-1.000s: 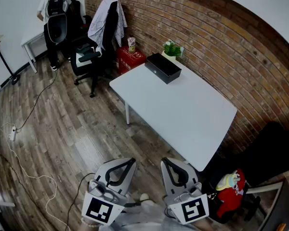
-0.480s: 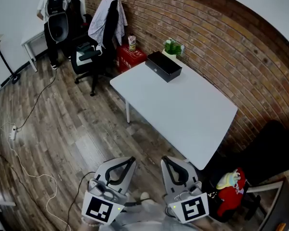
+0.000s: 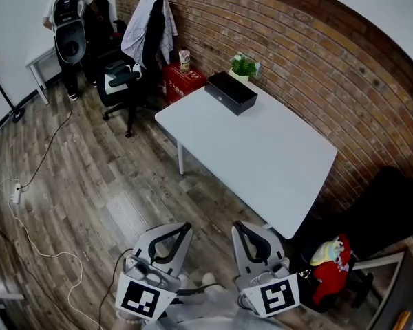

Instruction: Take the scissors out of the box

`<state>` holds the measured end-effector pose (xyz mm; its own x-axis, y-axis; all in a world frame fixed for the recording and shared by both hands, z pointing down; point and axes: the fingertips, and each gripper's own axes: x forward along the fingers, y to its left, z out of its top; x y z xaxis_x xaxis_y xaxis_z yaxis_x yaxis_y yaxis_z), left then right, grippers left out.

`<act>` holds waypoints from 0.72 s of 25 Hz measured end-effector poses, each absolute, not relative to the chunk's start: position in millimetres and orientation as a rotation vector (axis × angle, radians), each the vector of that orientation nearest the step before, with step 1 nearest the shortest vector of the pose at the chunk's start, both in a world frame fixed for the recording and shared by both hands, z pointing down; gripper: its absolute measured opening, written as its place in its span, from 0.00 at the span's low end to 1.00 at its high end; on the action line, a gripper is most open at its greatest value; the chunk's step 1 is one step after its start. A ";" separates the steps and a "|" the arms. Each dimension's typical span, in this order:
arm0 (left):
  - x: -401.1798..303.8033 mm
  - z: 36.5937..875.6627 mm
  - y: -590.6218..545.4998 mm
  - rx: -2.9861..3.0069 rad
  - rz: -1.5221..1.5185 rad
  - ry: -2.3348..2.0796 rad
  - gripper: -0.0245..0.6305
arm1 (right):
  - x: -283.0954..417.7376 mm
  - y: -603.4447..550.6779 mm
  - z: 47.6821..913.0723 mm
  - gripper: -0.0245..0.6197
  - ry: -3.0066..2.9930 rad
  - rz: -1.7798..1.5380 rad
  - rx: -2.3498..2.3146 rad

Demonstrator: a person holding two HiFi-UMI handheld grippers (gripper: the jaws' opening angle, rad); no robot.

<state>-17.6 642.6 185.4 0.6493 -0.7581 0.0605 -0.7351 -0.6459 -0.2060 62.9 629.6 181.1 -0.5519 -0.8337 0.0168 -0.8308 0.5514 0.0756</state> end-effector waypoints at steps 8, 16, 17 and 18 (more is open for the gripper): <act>-44.0 185.1 646.4 -2.690 -0.198 1.236 0.07 | 39.6 633.1 180.0 0.11 -2.713 -0.121 1.472; -76.2 180.8 655.6 -2.676 -0.176 1.208 0.07 | 7.7 643.4 178.7 0.11 -2.697 -0.157 1.500; -79.5 180.2 656.7 -2.673 -0.174 1.204 0.07 | 4.1 645.4 178.5 0.11 -2.696 -0.160 1.502; -82.0 179.3 656.9 -2.673 -0.168 1.203 0.07 | 1.5 646.9 177.8 0.11 -2.695 -0.161 1.506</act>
